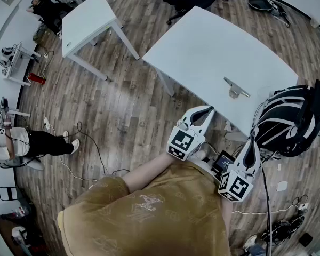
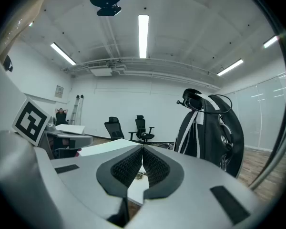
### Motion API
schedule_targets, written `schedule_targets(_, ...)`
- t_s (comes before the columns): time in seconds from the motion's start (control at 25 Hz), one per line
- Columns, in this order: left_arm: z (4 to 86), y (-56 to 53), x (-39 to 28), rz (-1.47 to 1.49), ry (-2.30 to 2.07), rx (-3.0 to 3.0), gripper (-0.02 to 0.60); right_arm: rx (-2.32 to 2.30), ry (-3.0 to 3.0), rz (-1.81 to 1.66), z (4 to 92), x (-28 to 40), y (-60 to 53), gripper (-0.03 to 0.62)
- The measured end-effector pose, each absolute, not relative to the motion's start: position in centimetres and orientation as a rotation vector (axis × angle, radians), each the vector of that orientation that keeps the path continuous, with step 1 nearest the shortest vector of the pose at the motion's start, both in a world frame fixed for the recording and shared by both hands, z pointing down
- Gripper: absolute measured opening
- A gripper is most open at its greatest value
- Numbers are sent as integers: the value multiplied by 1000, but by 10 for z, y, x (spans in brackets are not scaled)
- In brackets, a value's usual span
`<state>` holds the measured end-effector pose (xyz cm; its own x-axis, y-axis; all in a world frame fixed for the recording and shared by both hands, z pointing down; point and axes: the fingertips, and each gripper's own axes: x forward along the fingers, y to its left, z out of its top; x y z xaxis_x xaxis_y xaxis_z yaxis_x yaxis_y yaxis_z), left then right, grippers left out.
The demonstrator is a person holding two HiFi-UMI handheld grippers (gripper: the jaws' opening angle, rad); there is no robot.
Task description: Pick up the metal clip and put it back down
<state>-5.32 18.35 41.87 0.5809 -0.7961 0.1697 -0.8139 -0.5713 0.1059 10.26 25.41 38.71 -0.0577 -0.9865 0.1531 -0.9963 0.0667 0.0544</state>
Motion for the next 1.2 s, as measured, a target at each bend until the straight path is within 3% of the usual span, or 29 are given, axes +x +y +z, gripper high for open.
schedule_targets(1.2, 434, 46, -56, 212, -1214, 2731, 6, 2167, -2062, 212, 403, 91, 124, 9)
